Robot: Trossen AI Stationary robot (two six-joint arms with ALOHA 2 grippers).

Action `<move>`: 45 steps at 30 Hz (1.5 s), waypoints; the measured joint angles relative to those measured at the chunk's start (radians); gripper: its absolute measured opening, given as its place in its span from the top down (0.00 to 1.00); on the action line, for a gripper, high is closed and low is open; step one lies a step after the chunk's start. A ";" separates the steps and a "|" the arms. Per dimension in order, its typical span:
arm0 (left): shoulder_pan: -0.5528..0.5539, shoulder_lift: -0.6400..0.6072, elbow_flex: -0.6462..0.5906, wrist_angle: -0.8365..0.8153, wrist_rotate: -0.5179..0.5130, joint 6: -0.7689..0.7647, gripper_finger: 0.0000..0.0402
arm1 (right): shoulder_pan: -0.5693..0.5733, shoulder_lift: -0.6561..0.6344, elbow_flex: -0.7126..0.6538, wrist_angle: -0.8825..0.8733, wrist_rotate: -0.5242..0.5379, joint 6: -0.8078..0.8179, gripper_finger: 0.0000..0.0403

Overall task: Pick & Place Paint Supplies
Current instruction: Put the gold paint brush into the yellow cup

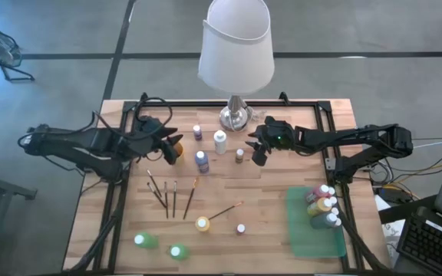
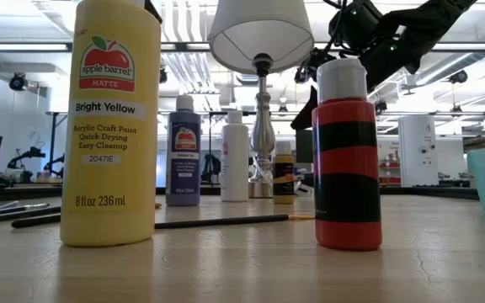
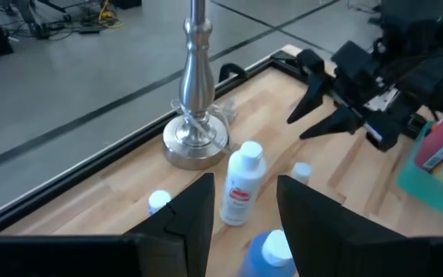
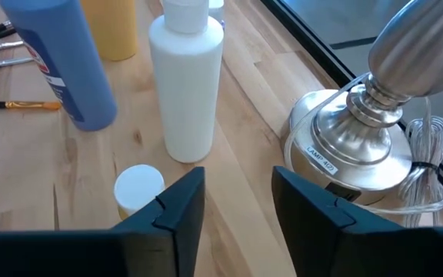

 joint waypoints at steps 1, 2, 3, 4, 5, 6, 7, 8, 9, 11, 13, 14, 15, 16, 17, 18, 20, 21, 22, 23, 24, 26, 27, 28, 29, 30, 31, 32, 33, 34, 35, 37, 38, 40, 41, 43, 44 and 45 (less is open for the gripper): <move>0.000 0.000 0.001 0.002 0.005 0.001 0.63 | 0.000 0.000 0.000 0.000 0.000 0.003 0.62; 0.000 0.000 0.001 0.003 0.006 0.004 0.63 | 0.000 0.000 0.000 0.000 0.000 0.004 0.61; -0.001 0.000 0.001 0.004 0.008 0.010 0.63 | 0.000 0.000 0.000 0.004 0.000 0.003 0.61; -0.002 0.000 0.001 0.005 0.009 0.016 0.63 | 0.000 0.000 0.000 0.013 0.000 0.003 0.60; -0.003 0.000 0.000 0.011 0.009 0.028 0.63 | 0.000 0.000 0.000 0.022 0.000 0.003 0.60; -0.003 0.000 -0.004 0.024 0.008 0.045 0.63 | 0.000 -0.001 0.000 0.030 0.000 0.005 0.59; -0.006 0.000 -0.008 0.041 0.008 0.067 0.63 | 0.000 -0.001 0.000 0.038 0.000 0.007 0.59; -0.011 0.001 -0.012 0.057 0.008 0.088 0.63 | 0.000 -0.001 0.000 0.049 0.000 0.007 0.58; -0.018 0.001 -0.014 0.078 0.007 0.109 0.63 | 0.002 -0.001 0.000 0.058 -0.001 0.014 0.58; -0.036 0.003 -0.022 0.140 0.008 0.146 0.63 | 0.005 -0.001 0.000 0.062 -0.028 0.055 0.57; -0.061 0.003 -0.029 0.190 0.007 0.179 0.63 | 0.006 -0.001 0.000 0.064 -0.078 0.061 0.57; -0.076 0.005 -0.033 0.215 0.006 0.195 0.63 | 0.007 -0.001 0.000 0.067 -0.104 0.060 0.56; -0.090 0.007 -0.040 0.246 0.006 0.208 0.63 | 0.010 -0.001 0.000 0.074 -0.131 0.061 0.56; -0.105 0.008 -0.045 0.269 0.006 0.223 0.63 | 0.014 -0.001 0.000 0.082 -0.156 0.061 0.56; -0.123 0.012 -0.051 0.293 0.007 0.231 0.63 | 0.019 -0.001 0.000 0.094 -0.178 0.060 0.55; -0.140 0.016 -0.059 0.322 0.006 0.241 0.63 | 0.027 -0.001 0.000 0.110 -0.189 0.060 0.55; -0.172 0.025 -0.077 0.379 0.006 0.258 0.63 | 0.045 -0.001 0.000 0.151 -0.202 0.059 0.55; -0.189 0.030 -0.088 0.410 0.007 0.267 0.63 | 0.053 -0.001 0.000 0.169 -0.207 0.057 0.56; -0.206 0.034 -0.098 0.439 0.009 0.273 0.63 | 0.063 -0.002 0.002 0.177 -0.213 0.056 0.57; -0.223 0.037 -0.109 0.467 0.011 0.280 0.63 | 0.073 -0.002 0.008 0.174 -0.214 0.055 0.57; -0.238 0.041 -0.116 0.483 0.012 0.283 0.63 | 0.083 -0.002 0.017 0.174 -0.214 0.049 0.58; -0.266 0.051 -0.123 0.510 0.012 0.295 0.63 | 0.102 -0.003 0.033 0.175 -0.215 0.024 0.60; -0.278 0.056 -0.124 0.511 0.012 0.297 0.63 | 0.113 -0.003 0.041 0.175 -0.217 0.012 0.61; -0.289 0.063 -0.124 0.510 0.012 0.297 0.63 | 0.122 -0.003 0.048 0.175 -0.217 0.007 0.62; -0.299 0.071 -0.124 0.511 0.012 0.296 0.63 | 0.131 -0.003 0.053 0.173 -0.218 0.006 0.63; -0.306 0.080 -0.124 0.511 0.012 0.296 0.63 | 0.140 -0.003 0.059 0.169 -0.218 0.006 0.64; -0.311 0.091 -0.124 0.512 0.012 0.297 0.63 | 0.146 -0.003 0.063 0.169 -0.218 0.006 0.65; -0.314 0.103 -0.124 0.518 0.012 0.299 0.63 | 0.151 -0.003 0.065 0.170 -0.218 0.005 0.66; -0.315 0.115 -0.124 0.522 0.011 0.301 0.63 | 0.153 -0.003 0.065 0.170 -0.220 0.004 0.66; -0.315 0.128 -0.124 0.523 0.011 0.303 0.63 | 0.155 -0.003 0.065 0.166 -0.221 0.008 0.67; -0.315 0.141 -0.124 0.527 0.006 0.303 0.63 | 0.156 -0.003 0.066 0.150 -0.230 0.014 0.68; -0.315 0.172 -0.124 0.534 -0.015 0.304 0.63 | 0.156 -0.008 0.088 0.026 -0.302 0.017 0.70; -0.315 0.187 -0.124 0.534 -0.024 0.304 0.63 | 0.160 -0.008 0.108 -0.049 -0.340 0.009 0.70; -0.313 0.215 -0.124 0.537 -0.034 0.312 0.63 | 0.181 -0.008 0.142 -0.175 -0.364 -0.002 0.72; -0.313 0.228 -0.124 0.546 -0.038 0.325 0.63 | 0.197 -0.006 0.154 -0.218 -0.363 -0.012 0.73; -0.313 0.251 -0.124 0.575 -0.041 0.353 0.63 | 0.230 -0.005 0.165 -0.267 -0.361 -0.043 0.75; -0.313 0.260 -0.124 0.586 -0.041 0.363 0.63 | 0.249 -0.005 0.167 -0.279 -0.360 -0.056 0.76; -0.313 0.267 -0.124 0.592 -0.041 0.371 0.63 | 0.267 -0.005 0.169 -0.285 -0.359 -0.069 0.77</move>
